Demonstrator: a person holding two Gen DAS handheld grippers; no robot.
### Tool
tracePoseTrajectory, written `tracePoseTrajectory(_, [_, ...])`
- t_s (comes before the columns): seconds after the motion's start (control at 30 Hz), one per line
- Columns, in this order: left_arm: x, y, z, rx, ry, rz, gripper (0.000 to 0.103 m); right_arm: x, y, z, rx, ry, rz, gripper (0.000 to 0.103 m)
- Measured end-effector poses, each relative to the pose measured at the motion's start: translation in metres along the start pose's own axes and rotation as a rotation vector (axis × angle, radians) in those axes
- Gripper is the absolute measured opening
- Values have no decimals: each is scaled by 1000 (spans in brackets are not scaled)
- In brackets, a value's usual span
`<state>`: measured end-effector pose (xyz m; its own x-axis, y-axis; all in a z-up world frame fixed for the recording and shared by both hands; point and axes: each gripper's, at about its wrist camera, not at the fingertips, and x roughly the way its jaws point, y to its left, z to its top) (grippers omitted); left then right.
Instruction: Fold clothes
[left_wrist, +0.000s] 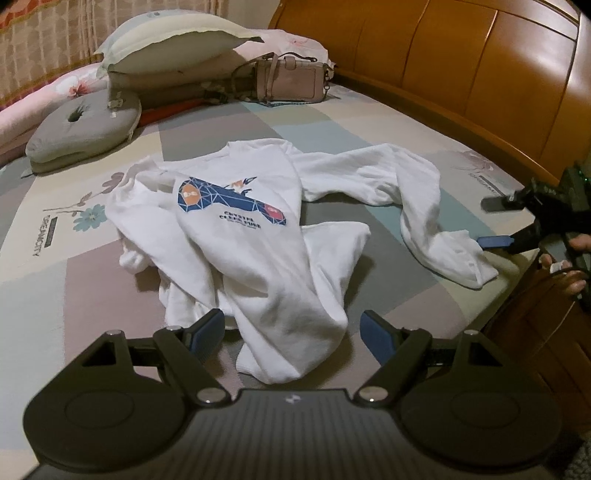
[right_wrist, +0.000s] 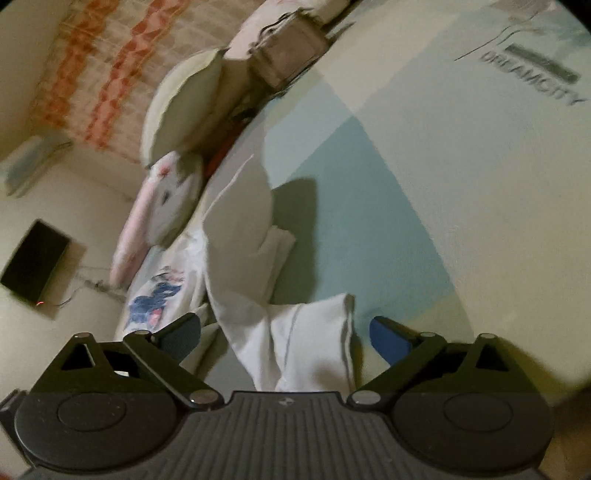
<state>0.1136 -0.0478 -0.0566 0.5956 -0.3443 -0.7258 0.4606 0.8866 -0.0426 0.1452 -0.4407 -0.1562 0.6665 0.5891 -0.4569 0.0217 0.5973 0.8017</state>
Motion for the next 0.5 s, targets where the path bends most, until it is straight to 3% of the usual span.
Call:
tracePoseTrajectory(0.27, [5, -4, 2, 6, 8, -6, 81, -7, -2, -29, 34, 81, 98, 103])
tracePoseTrajectory(0.5, [4, -14, 4, 37, 4, -20, 81, 19, 7, -6, 40, 57, 113, 103])
